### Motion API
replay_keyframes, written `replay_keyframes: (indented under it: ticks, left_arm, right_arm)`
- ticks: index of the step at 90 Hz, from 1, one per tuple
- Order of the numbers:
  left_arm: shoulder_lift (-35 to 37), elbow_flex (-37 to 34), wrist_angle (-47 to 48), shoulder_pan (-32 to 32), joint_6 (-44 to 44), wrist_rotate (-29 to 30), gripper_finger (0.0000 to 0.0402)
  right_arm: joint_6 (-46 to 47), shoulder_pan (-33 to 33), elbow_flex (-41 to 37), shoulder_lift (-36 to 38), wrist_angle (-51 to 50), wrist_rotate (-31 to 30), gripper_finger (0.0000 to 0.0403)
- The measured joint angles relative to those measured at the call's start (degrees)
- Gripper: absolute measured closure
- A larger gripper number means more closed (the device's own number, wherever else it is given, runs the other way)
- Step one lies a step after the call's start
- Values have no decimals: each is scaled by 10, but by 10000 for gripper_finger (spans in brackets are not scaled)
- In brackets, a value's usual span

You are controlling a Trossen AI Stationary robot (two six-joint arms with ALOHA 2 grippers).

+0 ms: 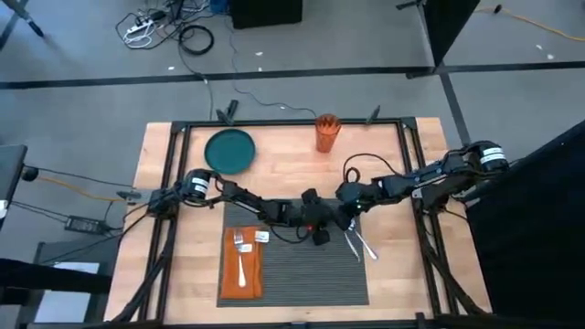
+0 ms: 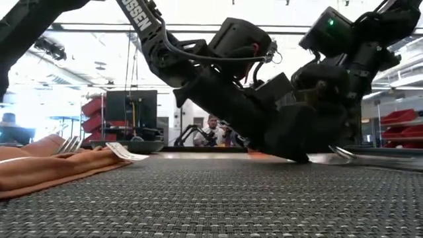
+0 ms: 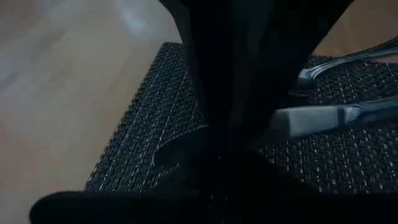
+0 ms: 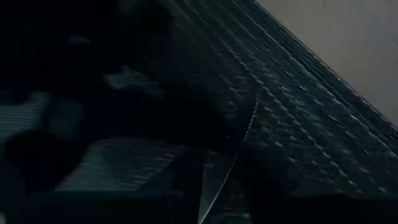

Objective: Set table place
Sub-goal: Put the silver table knife to the left of the silver spoon on the black table placemat, then adjust the silver spoon on the black table placemat

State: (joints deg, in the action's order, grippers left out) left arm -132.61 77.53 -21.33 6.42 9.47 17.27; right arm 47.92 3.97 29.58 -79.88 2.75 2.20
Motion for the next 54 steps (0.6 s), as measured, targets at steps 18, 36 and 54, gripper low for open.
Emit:
replay_keyframes:
  ticks: [18, 36, 54]
  left_arm:
    - [-1, 0, -13, -1, 0, -1, 365]
    - [-1, 0, -19, -1, 0, -1, 365]
    - [33, -4, 19, 10, -5, -2, 365]
  right_arm:
    - [-1, 0, 3, 14, 5, 6, 328]
    - [-5, 0, 3, 11, 1, 6, 328]
    - [-21, -2, 3, 45, -1, 10, 328]
